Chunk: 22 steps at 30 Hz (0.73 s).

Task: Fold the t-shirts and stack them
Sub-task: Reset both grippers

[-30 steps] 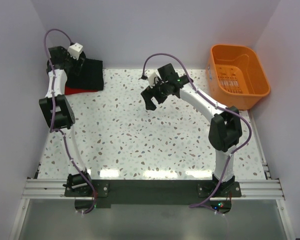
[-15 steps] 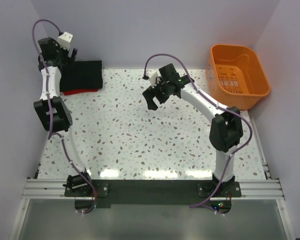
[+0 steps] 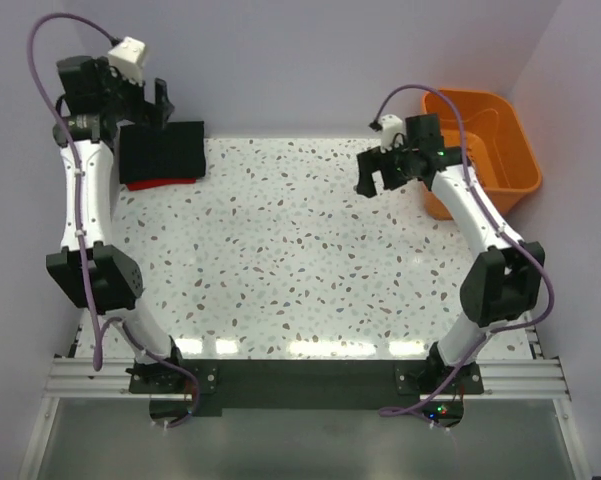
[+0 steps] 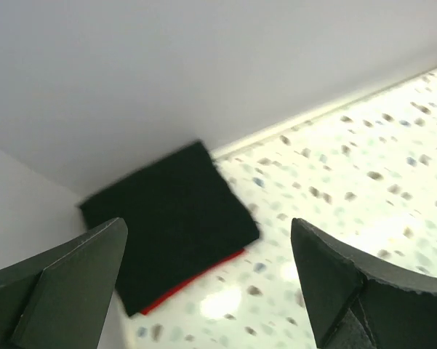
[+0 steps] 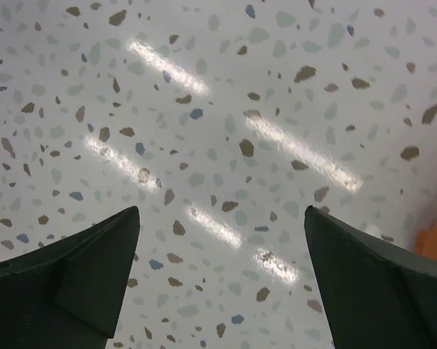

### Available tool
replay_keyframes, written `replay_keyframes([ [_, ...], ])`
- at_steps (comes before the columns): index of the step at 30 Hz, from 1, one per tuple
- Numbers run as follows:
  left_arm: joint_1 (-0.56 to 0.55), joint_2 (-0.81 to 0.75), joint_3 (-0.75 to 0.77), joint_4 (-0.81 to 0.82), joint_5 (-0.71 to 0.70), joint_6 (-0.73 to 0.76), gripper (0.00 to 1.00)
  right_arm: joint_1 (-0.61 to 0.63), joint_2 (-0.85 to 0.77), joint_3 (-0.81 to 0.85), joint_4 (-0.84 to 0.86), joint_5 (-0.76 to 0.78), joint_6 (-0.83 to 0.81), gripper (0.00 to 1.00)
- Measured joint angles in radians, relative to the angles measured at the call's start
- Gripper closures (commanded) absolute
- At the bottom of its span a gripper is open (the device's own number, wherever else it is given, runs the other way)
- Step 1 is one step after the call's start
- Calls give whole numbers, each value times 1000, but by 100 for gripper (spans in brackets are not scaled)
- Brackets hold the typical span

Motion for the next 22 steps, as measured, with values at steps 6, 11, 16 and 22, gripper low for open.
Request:
replay_keyframes([
  [6, -208, -198, -528, 6, 23, -54, 0, -160, -189, -244, -10, -7, 26, 1],
  [11, -348, -304, -910, 14, -25, -91, 0, -181, -399, -523, -7, -11, 26, 1],
  [16, -380, -437, -1077, 24, -95, -113, 0, -180, -576, -706, -37, -27, 26, 1],
  [22, -376, -541, -1151, 51, -154, -121, 0, -180, -645, -722, -45, -28, 23, 1],
])
